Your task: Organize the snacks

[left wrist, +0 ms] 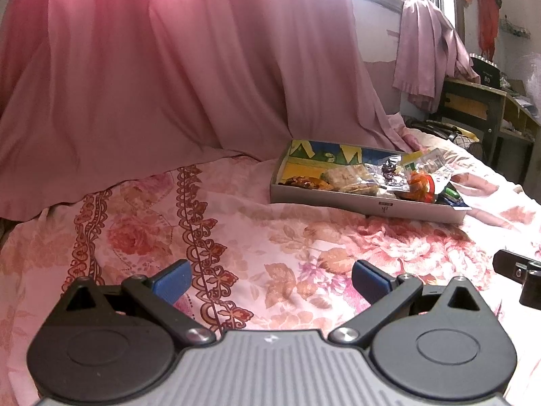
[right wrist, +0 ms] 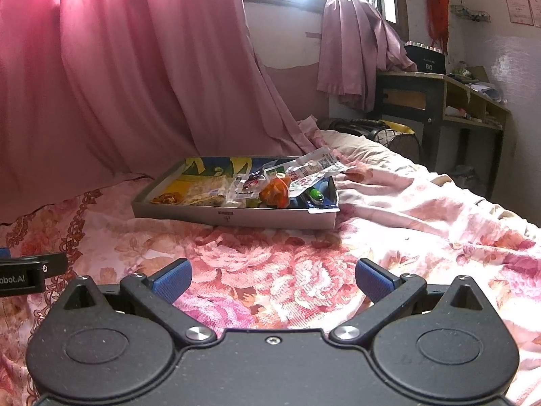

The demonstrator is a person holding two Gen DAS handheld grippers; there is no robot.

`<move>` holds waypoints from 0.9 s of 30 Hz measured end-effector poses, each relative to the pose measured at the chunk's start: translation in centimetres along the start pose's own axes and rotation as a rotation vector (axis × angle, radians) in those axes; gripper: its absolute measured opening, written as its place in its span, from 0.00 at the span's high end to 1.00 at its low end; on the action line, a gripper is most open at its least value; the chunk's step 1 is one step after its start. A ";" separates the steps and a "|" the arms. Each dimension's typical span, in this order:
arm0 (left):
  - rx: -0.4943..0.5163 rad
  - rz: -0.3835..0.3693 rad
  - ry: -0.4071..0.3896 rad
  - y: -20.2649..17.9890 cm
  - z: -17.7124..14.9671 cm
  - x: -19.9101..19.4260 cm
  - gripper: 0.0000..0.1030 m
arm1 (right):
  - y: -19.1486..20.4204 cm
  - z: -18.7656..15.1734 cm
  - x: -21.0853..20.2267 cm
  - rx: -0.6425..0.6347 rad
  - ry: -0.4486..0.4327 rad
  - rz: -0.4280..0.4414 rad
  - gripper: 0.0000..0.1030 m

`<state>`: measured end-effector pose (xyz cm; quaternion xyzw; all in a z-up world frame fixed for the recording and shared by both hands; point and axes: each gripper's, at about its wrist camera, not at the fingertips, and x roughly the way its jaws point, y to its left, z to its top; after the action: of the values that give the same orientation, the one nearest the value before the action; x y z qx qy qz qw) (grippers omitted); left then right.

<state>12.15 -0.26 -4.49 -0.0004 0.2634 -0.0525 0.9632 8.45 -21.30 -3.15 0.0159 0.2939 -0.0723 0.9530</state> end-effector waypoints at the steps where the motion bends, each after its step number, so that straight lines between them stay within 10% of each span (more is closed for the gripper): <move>1: 0.001 0.001 -0.001 0.0 0.0 0.0 0.01 | 0.0 0.0 0.0 -0.001 0.000 0.000 0.01; 27: -0.001 0.008 0.005 0.2 -0.2 0.1 0.01 | 0.1 0.0 0.1 -0.004 0.003 -0.001 0.01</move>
<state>12.17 -0.10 -4.78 0.0002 0.2657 -0.0485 0.9628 8.56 -21.18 -3.24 0.0141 0.2956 -0.0723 0.9525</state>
